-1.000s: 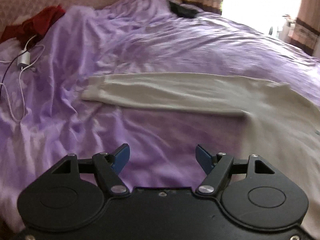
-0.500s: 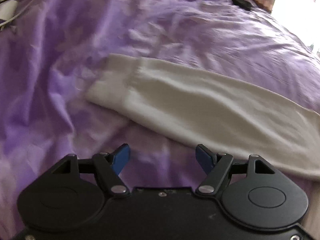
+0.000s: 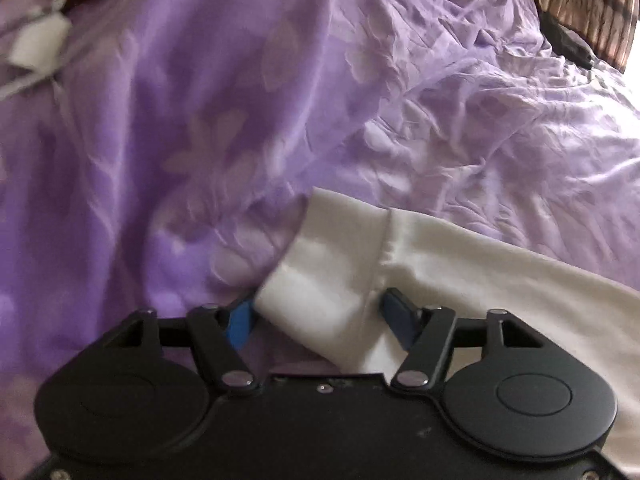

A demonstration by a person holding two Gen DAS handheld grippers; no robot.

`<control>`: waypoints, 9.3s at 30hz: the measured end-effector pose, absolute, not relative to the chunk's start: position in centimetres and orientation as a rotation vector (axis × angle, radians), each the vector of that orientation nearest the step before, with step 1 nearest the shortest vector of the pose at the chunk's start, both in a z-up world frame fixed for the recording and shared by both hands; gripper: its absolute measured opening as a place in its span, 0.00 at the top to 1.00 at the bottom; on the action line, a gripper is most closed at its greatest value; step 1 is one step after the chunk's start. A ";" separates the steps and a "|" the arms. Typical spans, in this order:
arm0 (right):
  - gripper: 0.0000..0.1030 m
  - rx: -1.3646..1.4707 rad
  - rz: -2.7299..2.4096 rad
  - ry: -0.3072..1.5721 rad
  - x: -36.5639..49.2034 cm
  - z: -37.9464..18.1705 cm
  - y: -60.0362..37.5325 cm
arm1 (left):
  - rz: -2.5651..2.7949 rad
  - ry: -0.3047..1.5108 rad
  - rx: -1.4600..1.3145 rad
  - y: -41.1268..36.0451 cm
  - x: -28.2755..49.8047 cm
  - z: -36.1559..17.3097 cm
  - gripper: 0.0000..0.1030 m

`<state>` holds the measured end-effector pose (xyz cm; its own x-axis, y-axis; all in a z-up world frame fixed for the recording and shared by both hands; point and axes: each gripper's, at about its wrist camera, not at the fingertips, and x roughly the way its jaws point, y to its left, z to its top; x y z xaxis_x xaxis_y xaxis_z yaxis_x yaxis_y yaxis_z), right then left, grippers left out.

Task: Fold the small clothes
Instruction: 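Move the left gripper to the sleeve cuff and close on it, then lift the held sleeve and lay it across the shirt body, open left gripper, then withdraw the left gripper and move the right gripper toward the other sleeve, then lower the right gripper onto the other sleeve cuff and close on it, then lift the held sleeve and lay it across the shirt body, open right gripper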

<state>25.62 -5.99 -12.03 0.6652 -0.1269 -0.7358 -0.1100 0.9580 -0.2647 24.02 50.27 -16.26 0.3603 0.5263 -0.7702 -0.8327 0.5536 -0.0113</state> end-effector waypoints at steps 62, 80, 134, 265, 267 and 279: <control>0.00 0.092 -0.204 0.913 25.1 -14.3 -35.5 | -0.252 0.882 0.166 -27.9 41.0 -16.1 0.61; 0.00 0.071 -0.223 0.931 25.4 -14.8 -35.3 | -0.082 0.906 0.274 -25.5 43.1 -18.6 0.54; 0.00 0.385 -0.508 0.851 25.3 -16.8 -53.9 | 0.340 0.888 0.091 6.1 20.6 -13.9 0.51; 0.95 0.240 -0.120 0.495 33.0 -1.0 -28.7 | 0.148 0.843 0.002 16.6 21.1 -14.8 0.51; 0.95 0.215 -0.093 0.506 33.5 -1.7 -25.7 | 0.162 0.839 -0.023 18.0 20.8 -14.5 0.51; 0.94 0.158 0.056 0.558 36.7 -3.6 -10.6 | 0.178 0.841 -0.067 20.5 19.6 -13.8 0.51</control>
<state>36.72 -10.57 -3.56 0.8472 0.0958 -0.5225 -0.0103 0.9864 0.1641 19.60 20.52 -13.76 0.6528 0.1305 -0.7462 -0.1837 0.9829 0.0112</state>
